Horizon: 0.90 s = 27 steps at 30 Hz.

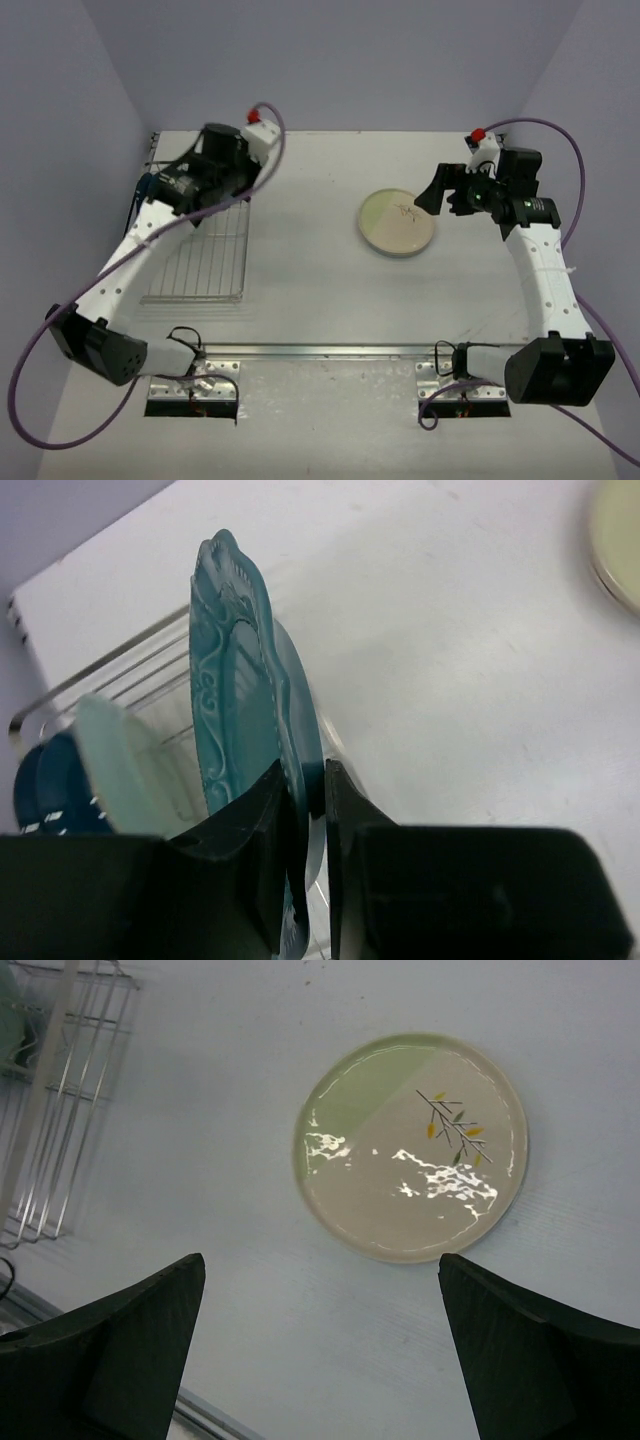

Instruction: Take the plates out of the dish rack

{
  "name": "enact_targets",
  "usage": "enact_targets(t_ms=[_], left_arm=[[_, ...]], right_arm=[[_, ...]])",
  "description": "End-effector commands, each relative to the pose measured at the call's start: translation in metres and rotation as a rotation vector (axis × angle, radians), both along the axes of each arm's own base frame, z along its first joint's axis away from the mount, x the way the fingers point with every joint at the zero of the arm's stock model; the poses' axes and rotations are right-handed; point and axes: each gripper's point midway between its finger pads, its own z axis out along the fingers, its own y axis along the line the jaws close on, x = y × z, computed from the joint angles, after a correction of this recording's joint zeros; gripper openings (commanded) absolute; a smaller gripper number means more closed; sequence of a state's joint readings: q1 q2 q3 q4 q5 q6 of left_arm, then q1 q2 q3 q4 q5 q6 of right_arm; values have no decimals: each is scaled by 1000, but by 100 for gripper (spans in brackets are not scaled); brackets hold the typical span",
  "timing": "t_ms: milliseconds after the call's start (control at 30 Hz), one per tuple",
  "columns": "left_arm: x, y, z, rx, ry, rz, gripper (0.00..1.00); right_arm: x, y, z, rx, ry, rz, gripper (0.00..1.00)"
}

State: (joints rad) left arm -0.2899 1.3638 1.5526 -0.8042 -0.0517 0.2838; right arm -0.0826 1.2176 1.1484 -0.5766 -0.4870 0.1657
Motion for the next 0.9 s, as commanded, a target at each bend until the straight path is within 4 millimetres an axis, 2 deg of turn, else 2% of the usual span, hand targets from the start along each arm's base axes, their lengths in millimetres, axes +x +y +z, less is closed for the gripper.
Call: enact_targets(t_ms=[0,67,133,200,233,267,433,667,767,867], left_arm=[[-21,-31,60,395,-463,-113,0],[-33,-40,58,536,-529,-177,0],[-49,-61,44,681,-610,-270,0],[-65,-82,21,778,-656,-379,0],[-70,-88,21,813,-697,-405,0],[-73,-92,32,837,-762,-401,0],[-95,-122,19,890,-901,-487,0],[-105,-154,7,849,-918,-555,0],[-112,-166,1,851,-931,-591,0],[-115,-174,-6,841,-924,-614,0]], right_arm=[[-2,24,10,160,43,43,99],[-5,30,7,198,71,59,99],[-9,40,2,267,117,95,99],[-13,49,-1,336,164,117,99],[-15,54,-2,373,186,138,99],[-17,59,-1,405,196,168,99],[-22,77,-5,488,260,229,99],[-36,115,-15,462,289,340,99],[-34,128,-20,445,315,377,99],[-31,139,-16,438,315,413,97]])
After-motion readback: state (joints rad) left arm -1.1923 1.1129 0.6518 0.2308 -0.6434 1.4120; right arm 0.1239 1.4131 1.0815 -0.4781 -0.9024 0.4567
